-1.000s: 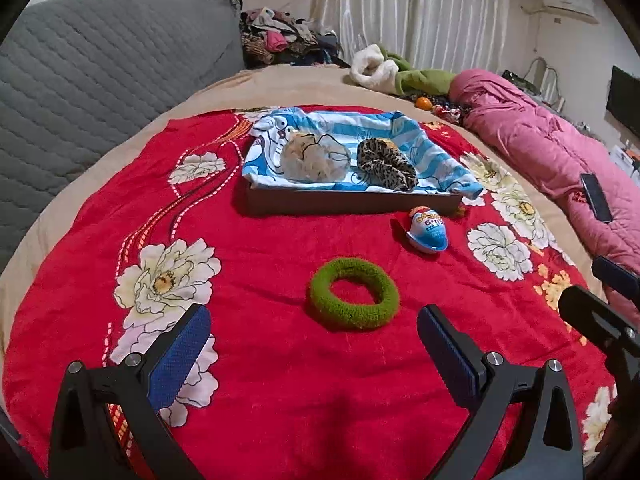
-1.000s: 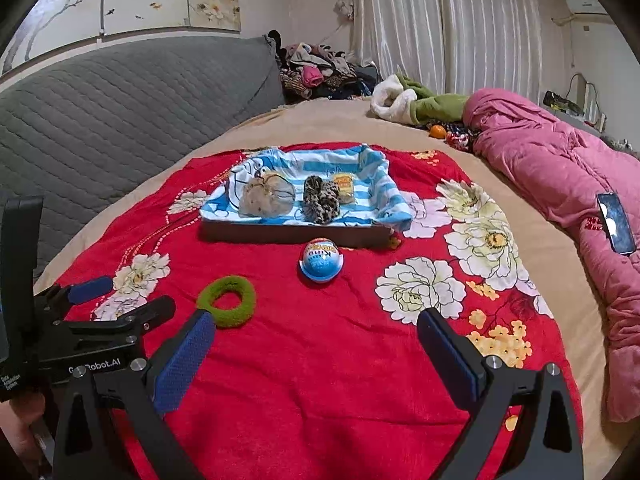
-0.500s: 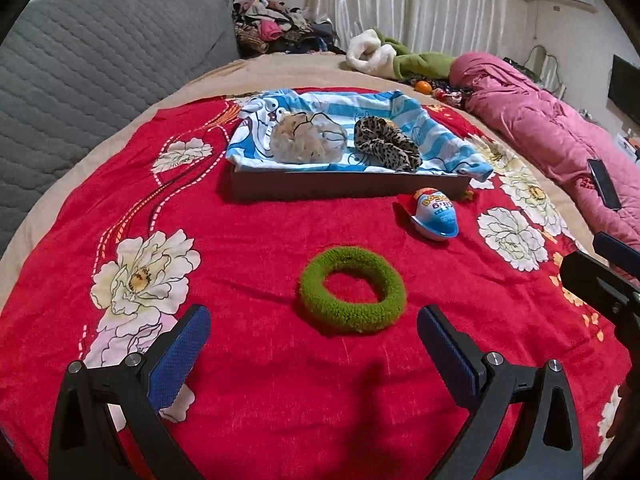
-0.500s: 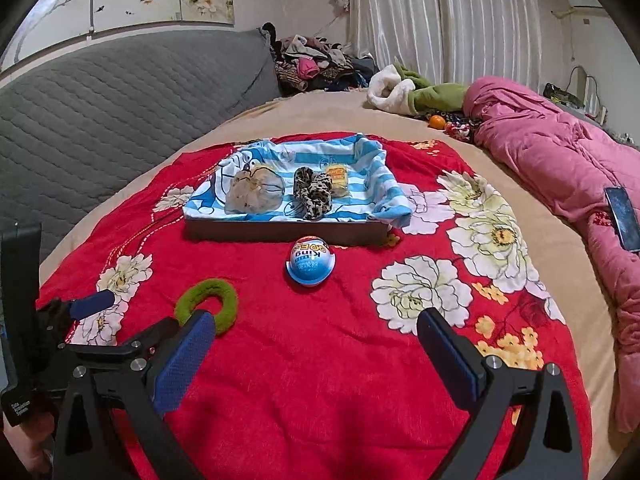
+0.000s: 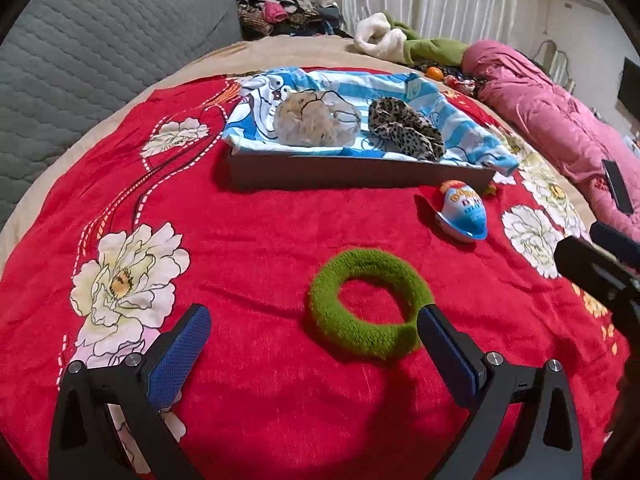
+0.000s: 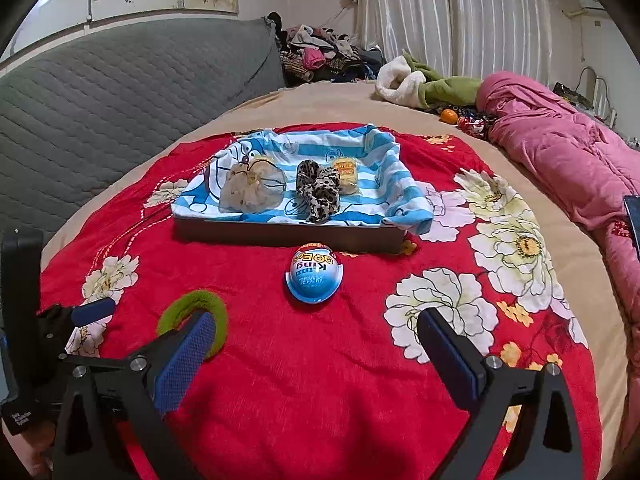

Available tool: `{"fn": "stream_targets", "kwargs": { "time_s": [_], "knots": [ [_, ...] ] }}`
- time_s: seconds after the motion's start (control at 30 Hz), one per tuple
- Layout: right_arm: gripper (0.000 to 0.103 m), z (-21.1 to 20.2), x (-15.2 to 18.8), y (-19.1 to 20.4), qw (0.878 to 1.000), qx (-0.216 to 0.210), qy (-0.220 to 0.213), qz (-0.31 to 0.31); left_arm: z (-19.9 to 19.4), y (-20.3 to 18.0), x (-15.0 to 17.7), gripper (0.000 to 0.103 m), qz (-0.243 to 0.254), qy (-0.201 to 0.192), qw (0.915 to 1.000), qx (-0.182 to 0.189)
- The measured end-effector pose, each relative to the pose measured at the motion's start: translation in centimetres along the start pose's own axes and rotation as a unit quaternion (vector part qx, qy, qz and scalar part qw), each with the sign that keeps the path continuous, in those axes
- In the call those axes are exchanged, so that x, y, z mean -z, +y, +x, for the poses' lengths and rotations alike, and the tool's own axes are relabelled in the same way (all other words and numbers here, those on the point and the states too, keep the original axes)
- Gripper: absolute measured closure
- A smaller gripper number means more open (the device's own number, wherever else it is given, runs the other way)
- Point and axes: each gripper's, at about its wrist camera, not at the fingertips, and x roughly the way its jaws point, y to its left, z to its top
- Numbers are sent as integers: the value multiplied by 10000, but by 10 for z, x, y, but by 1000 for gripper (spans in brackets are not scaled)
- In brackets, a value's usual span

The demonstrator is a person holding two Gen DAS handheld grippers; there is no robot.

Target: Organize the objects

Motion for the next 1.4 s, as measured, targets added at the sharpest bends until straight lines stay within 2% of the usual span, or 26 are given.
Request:
{"fn": "stream_targets", "kwargs": {
  "time_s": [0.6, 1.23, 1.33, 1.4],
  "knots": [
    [1, 51, -15, -1, 9996, 16, 277, -108, 37, 10, -11, 0, 2, 320, 9994, -89],
    [1, 101, -18, -1, 9986, 82, 524, -68, 58, 2, -18, 1, 154, 337, 9991, 181],
    [1, 107, -19, -1, 9983, 75, 576, -73, 61, 3, -20, 3, 198, 332, 9990, 230],
    [1, 109, -19, -1, 9982, 68, 582, -91, 62, 2, -20, 9, 234, 351, 9986, 328]
  ]
}}
